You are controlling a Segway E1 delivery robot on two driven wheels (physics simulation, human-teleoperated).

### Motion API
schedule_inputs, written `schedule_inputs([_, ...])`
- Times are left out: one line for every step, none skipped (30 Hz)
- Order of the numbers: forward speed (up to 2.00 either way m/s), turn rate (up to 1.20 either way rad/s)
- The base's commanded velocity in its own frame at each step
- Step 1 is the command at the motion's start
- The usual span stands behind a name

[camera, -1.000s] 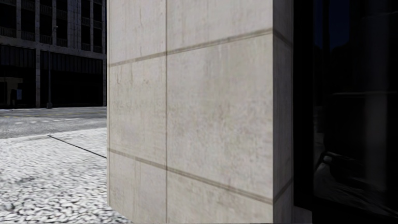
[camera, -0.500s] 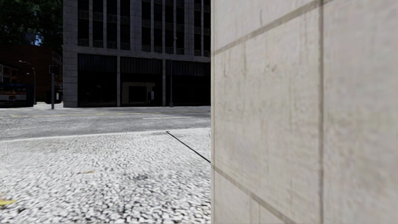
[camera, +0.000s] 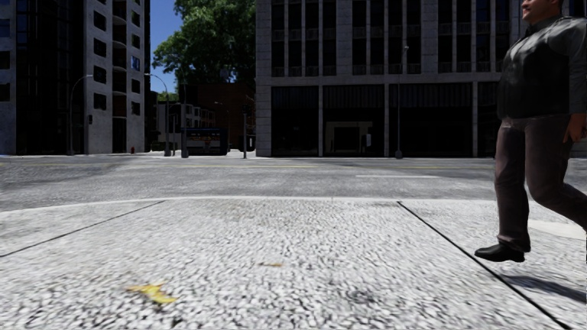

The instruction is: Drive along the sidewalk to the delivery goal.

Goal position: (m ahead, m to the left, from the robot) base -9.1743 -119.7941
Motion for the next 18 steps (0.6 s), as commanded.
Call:
schedule_inputs([1.01, 0.0])
schedule_inputs([1.01, 0.0])
schedule_inputs([1.01, 0.0])
schedule_inputs([0.98, 0.0])
schedule_inputs([0.98, 0.0])
schedule_inputs([0.85, 0.0])
schedule_inputs([0.51, 0.0])
schedule_inputs([0.0, 0.0])
schedule_inputs([0.0, 0.0])
schedule_inputs([0.0, 0.0])
schedule_inputs([0.0, 0.0])
schedule_inputs([0.0, 0.0])
schedule_inputs([0.0, 0.0])
schedule_inputs([0.0, 0.0])
schedule_inputs([0.0, 0.0])
schedule_inputs([0.0, 0.0])
schedule_inputs([0.0, 0.0])
schedule_inputs([0.0, 0.0])
